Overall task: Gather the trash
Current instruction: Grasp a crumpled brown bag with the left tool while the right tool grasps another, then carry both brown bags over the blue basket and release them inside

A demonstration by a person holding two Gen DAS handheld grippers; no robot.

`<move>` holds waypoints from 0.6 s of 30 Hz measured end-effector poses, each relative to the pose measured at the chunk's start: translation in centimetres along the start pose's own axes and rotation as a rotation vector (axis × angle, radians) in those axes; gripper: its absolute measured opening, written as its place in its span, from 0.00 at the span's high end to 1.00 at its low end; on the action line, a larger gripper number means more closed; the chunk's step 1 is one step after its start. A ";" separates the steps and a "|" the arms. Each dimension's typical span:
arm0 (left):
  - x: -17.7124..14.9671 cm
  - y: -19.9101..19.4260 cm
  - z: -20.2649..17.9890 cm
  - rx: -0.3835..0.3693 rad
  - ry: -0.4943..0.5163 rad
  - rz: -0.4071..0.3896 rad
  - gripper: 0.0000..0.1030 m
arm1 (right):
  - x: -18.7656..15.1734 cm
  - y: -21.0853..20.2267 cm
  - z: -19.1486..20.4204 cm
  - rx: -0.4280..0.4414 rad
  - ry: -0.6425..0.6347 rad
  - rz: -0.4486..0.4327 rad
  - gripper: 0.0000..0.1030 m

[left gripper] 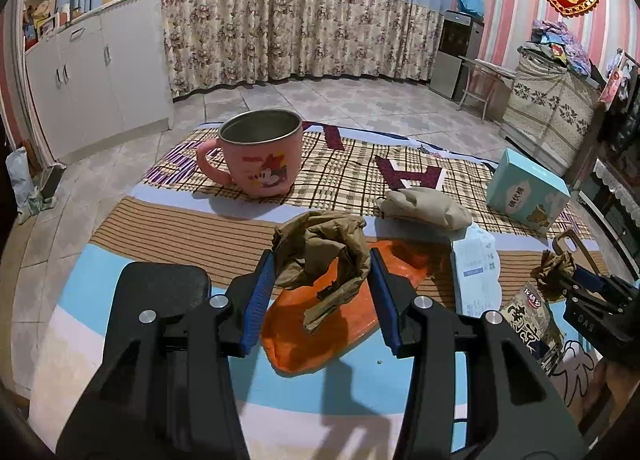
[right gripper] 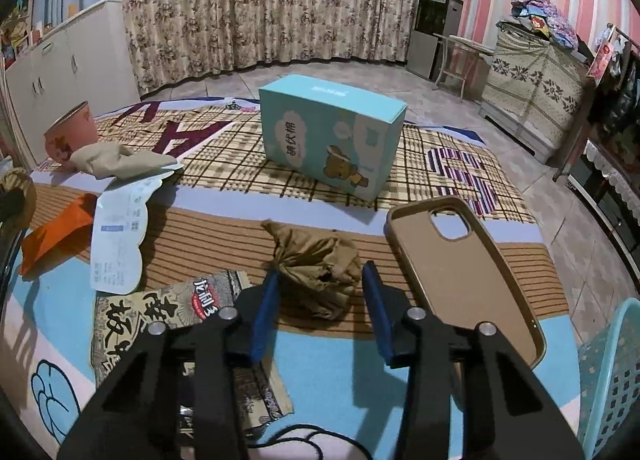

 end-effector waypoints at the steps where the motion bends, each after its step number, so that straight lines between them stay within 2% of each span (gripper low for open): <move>1: -0.1 0.1 0.0 0.002 0.000 0.002 0.56 | 0.0 0.0 0.1 0.001 -0.001 0.000 0.61; 10: 0.0 -0.1 -0.2 0.000 0.006 -0.006 0.56 | 0.0 -0.1 0.2 -0.002 -0.002 -0.005 0.61; 18: 0.3 -1.1 -1.3 -0.003 0.037 -0.027 0.56 | -0.1 -2.6 -0.8 -0.008 -0.003 -0.052 0.62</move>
Point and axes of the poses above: each gripper's, at about its wrist camera, not at the fingertips, and y roughly the way its jaws point, z to its left, x to its top, the point moved 6 cm from there along y, roughly the way its jaws point, and after that the axes turned 9 degrees about -z, right-handed, at the moved point
